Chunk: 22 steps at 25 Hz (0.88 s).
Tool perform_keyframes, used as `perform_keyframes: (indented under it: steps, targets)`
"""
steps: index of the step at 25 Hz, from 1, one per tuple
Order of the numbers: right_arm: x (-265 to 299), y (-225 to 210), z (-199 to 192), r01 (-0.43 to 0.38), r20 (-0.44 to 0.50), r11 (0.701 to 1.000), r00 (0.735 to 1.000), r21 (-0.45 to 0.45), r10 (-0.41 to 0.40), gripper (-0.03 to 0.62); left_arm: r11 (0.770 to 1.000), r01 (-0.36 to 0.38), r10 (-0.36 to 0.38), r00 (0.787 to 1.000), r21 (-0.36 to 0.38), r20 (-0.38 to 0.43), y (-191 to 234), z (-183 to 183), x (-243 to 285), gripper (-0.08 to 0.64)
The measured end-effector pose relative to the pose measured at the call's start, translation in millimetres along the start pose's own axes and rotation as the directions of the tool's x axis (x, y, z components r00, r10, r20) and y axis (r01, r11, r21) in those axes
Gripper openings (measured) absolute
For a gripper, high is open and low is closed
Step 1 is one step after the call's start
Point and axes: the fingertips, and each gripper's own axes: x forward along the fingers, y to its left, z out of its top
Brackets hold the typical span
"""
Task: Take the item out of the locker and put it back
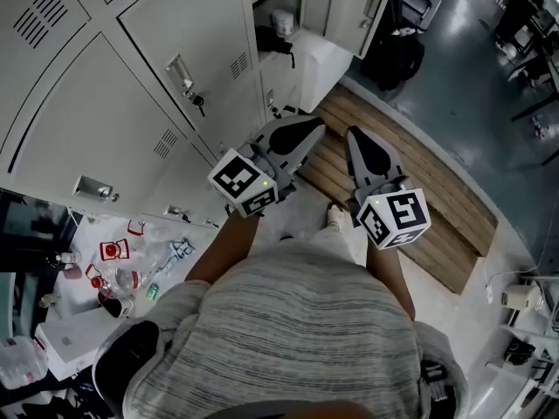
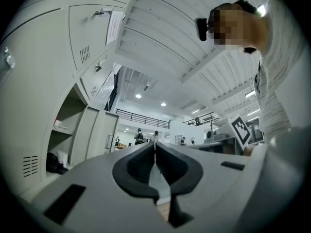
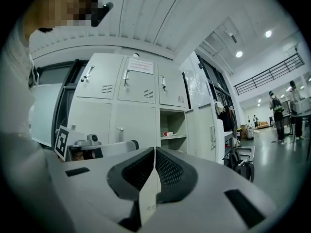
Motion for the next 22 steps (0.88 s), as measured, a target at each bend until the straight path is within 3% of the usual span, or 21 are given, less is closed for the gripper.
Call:
perform_keyframes:
  steps: [11, 14, 22]
  targets:
    - [24, 5, -16, -0.094, -0.04, 0.996, 0.995, 0.01, 0.094, 0.046, 0.998, -0.065, 0.065, 0.998, -0.026, -0.006, 26, -13, -7, 0.012]
    - [44, -5, -25, -0.119, -0.055, 0.992, 0.991, 0.028, 0.121, 0.109, 0.996, -0.09, 0.089, 0.996, -0.028, -0.02, 45, -21, -2, 0.012]
    - [116, -40, -45, -0.198, -0.067, 0.979, 0.977, 0.055, 0.202, 0.14, 0.987, -0.158, 0.156, 0.987, -0.03, -0.037, 114, -35, 22, 0.012]
